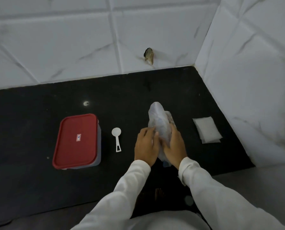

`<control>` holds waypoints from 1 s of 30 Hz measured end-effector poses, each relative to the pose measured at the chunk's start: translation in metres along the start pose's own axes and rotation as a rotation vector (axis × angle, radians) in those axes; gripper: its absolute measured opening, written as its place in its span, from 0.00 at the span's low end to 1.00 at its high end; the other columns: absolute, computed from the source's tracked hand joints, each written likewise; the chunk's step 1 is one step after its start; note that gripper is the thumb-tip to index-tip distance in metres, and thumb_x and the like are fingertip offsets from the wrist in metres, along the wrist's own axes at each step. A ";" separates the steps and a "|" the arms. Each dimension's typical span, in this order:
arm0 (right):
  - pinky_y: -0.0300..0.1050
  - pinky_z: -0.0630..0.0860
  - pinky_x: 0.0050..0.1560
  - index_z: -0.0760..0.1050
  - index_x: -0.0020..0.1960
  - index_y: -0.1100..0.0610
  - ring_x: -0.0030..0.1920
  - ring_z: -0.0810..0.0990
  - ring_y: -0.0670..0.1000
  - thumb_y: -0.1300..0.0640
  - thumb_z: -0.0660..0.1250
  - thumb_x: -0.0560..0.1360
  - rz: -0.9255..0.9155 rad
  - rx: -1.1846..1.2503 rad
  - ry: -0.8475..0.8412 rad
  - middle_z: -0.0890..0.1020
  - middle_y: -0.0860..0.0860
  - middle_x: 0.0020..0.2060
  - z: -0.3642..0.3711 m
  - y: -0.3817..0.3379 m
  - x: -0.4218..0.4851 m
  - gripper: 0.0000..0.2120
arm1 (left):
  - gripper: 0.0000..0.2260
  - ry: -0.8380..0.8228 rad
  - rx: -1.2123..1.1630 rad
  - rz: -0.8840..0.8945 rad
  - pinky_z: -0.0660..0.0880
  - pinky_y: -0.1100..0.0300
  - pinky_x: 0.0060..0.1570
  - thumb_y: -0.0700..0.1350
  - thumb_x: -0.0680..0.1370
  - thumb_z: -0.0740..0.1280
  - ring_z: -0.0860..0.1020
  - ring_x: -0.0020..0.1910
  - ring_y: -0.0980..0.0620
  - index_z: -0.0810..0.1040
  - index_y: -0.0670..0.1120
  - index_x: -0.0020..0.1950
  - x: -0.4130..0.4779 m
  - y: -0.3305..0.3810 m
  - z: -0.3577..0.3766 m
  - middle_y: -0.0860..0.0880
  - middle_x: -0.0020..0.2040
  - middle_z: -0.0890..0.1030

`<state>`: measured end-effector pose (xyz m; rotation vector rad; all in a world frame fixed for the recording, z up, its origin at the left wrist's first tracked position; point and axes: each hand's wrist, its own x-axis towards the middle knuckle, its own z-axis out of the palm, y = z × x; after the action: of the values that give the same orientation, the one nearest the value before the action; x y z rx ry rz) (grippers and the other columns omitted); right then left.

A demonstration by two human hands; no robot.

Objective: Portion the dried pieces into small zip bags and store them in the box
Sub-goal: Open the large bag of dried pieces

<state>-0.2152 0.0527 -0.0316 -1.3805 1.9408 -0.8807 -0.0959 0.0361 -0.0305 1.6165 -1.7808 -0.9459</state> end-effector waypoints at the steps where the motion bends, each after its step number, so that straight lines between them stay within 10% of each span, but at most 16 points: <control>1: 0.48 0.73 0.61 0.61 0.74 0.55 0.62 0.75 0.53 0.51 0.69 0.75 0.034 0.050 -0.018 0.75 0.54 0.64 -0.005 0.001 0.002 0.31 | 0.14 -0.011 -0.166 -0.103 0.76 0.55 0.61 0.48 0.83 0.61 0.76 0.60 0.56 0.76 0.49 0.68 0.000 0.004 0.003 0.51 0.64 0.76; 12: 0.50 0.76 0.58 0.76 0.60 0.60 0.58 0.79 0.58 0.54 0.68 0.76 0.343 0.350 -0.357 0.81 0.57 0.55 -0.025 0.005 0.010 0.15 | 0.09 -0.012 -0.486 -0.344 0.78 0.53 0.62 0.46 0.81 0.66 0.80 0.57 0.56 0.80 0.52 0.61 -0.001 0.020 0.010 0.53 0.56 0.82; 18: 0.29 0.68 0.53 0.71 0.68 0.55 0.60 0.74 0.46 0.53 0.60 0.81 0.284 0.449 -0.291 0.76 0.47 0.60 -0.028 -0.020 -0.005 0.17 | 0.15 -0.071 -0.515 -0.401 0.77 0.57 0.59 0.57 0.77 0.69 0.80 0.56 0.54 0.79 0.52 0.60 0.012 0.024 -0.005 0.52 0.55 0.82; 24: 0.37 0.73 0.46 0.71 0.62 0.47 0.50 0.77 0.41 0.52 0.73 0.73 0.368 0.396 -0.119 0.78 0.45 0.53 -0.025 -0.036 -0.004 0.21 | 0.09 -0.074 -0.495 -0.446 0.77 0.56 0.55 0.48 0.78 0.70 0.80 0.55 0.51 0.77 0.52 0.58 0.020 0.023 -0.010 0.50 0.52 0.82; 30: 0.39 0.75 0.58 0.72 0.65 0.53 0.59 0.75 0.47 0.60 0.70 0.74 -0.034 -0.049 0.102 0.73 0.50 0.61 -0.028 -0.046 -0.011 0.20 | 0.04 0.101 -0.515 -0.294 0.80 0.63 0.43 0.41 0.78 0.69 0.83 0.44 0.52 0.78 0.49 0.50 0.017 0.030 -0.017 0.48 0.45 0.83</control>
<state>-0.2081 0.0570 0.0223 -1.4258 2.0331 -0.9418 -0.1033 0.0176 0.0028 1.5658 -1.1209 -1.3022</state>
